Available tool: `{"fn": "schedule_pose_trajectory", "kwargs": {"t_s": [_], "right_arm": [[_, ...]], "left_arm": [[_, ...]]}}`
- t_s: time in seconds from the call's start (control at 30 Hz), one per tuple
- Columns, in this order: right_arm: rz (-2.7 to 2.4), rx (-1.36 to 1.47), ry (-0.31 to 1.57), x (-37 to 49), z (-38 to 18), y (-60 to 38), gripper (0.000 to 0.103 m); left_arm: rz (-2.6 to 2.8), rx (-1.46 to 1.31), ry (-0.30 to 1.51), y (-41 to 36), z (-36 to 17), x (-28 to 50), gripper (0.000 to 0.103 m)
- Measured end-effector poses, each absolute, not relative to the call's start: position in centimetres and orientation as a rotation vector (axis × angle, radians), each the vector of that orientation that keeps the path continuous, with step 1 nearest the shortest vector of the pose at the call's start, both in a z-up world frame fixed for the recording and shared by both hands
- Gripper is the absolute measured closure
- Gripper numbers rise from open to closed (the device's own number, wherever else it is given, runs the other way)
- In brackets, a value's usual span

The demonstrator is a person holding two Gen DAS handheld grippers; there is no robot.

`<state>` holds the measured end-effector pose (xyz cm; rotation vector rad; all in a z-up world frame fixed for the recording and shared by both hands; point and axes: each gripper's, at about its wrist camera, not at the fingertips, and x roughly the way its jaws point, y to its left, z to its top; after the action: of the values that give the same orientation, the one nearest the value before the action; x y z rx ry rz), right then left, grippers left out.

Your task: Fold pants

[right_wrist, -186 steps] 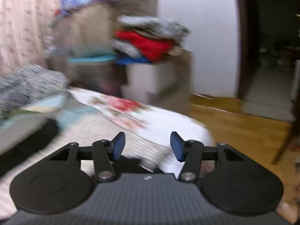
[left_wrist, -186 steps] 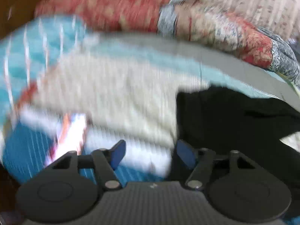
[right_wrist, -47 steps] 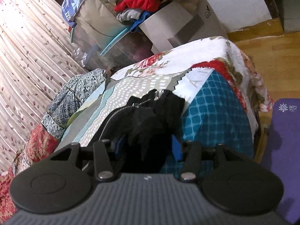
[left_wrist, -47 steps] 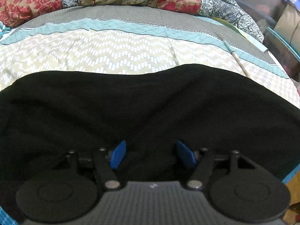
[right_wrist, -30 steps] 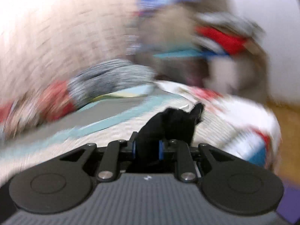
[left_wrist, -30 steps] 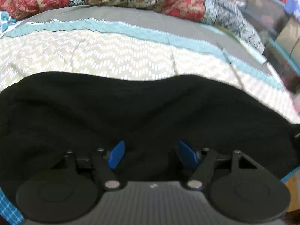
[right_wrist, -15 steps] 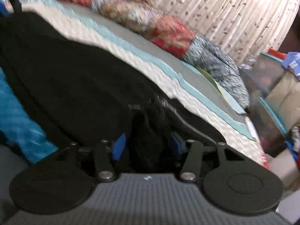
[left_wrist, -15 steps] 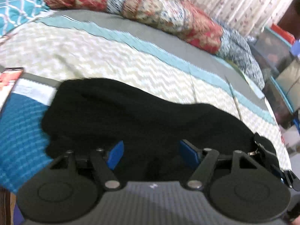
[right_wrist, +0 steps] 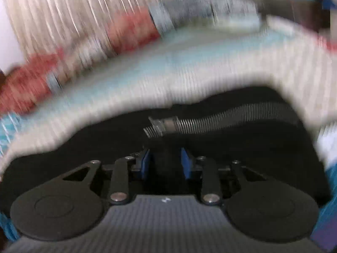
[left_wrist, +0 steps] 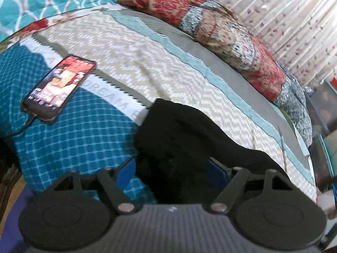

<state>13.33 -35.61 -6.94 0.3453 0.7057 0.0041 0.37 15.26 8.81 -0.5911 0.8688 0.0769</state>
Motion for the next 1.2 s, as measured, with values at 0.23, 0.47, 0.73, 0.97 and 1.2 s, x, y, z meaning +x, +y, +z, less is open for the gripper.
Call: {"fn": "schedule_pose_trajectory", "kwargs": {"t_s": [0.23,0.47,0.73,0.97,1.2], "right_arm": [[-0.062,0.200,0.604,13.2,-2.4,-30.8,0.066],[0.392,0.412,0.718,18.0,-2.4,-17.6,0.073],[0.543,0.490,0.945,23.0,-6.6,-5.3,0.080],[0.528,0.607,0.996,21.8,-7.7,-6.4,0.084],[0.511,1.019,0.908,21.3,-8.5,-13.7,0.080]], "left_arm": [[0.064,-0.693,0.885,17.0,6.5,0.7,0.008],[0.003,-0.758,0.925,16.7,3.8,2.3,0.000],[0.005,-0.728,0.847,16.3,3.2,2.5,0.047],[-0.117,-0.734,0.786,14.9,3.8,2.5,0.079],[-0.396,-0.315,0.678,4.5,9.1,3.7,0.079]]}}
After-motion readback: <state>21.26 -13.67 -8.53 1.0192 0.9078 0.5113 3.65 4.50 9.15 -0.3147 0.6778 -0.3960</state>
